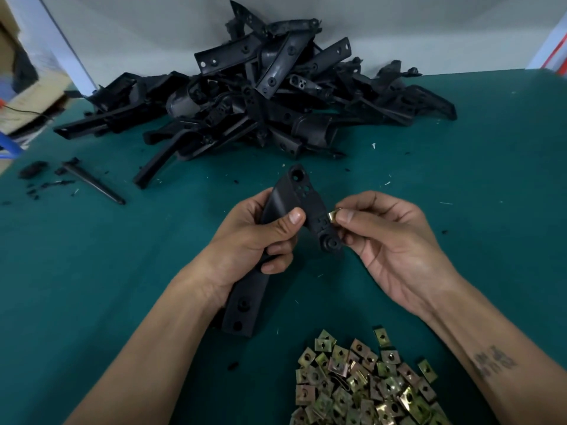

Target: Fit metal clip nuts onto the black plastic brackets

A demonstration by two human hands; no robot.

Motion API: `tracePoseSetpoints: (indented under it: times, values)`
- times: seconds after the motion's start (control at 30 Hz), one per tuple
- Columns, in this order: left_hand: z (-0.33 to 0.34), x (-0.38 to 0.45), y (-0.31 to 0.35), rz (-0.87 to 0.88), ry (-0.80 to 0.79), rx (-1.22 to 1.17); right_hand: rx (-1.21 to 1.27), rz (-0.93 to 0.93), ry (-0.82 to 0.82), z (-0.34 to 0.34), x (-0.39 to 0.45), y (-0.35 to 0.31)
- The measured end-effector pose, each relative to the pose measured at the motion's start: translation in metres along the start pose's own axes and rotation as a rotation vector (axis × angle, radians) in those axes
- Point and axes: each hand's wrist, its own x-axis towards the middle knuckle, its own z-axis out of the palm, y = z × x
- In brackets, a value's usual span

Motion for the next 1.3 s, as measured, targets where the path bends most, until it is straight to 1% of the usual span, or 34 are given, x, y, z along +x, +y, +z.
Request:
tracePoseSetpoints:
  times: [0.07, 0.23, 0.43, 0.63, 0.77, 0.9, 1.17, 1.3]
  values:
    - [0.000, 0.000, 0.000, -0.002, 0.004, 0.000, -0.020, -0.012, 0.037, 0.003, -0.001, 0.001]
    - [0.001, -0.001, 0.000, 0.000, -0.013, -0.005, -0.022, 0.019, 0.022, 0.007, -0.005, 0.003]
    - [0.001, 0.000, 0.001, -0.004, -0.020, 0.002, 0.025, -0.014, 0.122, 0.012, -0.007, 0.005]
    - [0.001, 0.000, 0.001, 0.004, -0.010, -0.003, -0.009, -0.021, 0.110, 0.014, -0.009, 0.005]
    - [0.003, 0.000, 0.001, 0.000, -0.005, -0.017, -0.006, -0.052, 0.177, 0.016, -0.010, 0.007]
    - [0.002, 0.000, 0.000, 0.006, -0.004, -0.025, -0.012, -0.033, 0.162, 0.017, -0.011, 0.008]
    - [0.002, 0.000, 0.000, 0.012, 0.000, 0.006, -0.064, -0.058, 0.176, 0.020, -0.012, 0.008]
    - [0.003, 0.000, 0.001, 0.018, -0.016, 0.001, -0.141, -0.058, 0.158, 0.020, -0.011, 0.001]
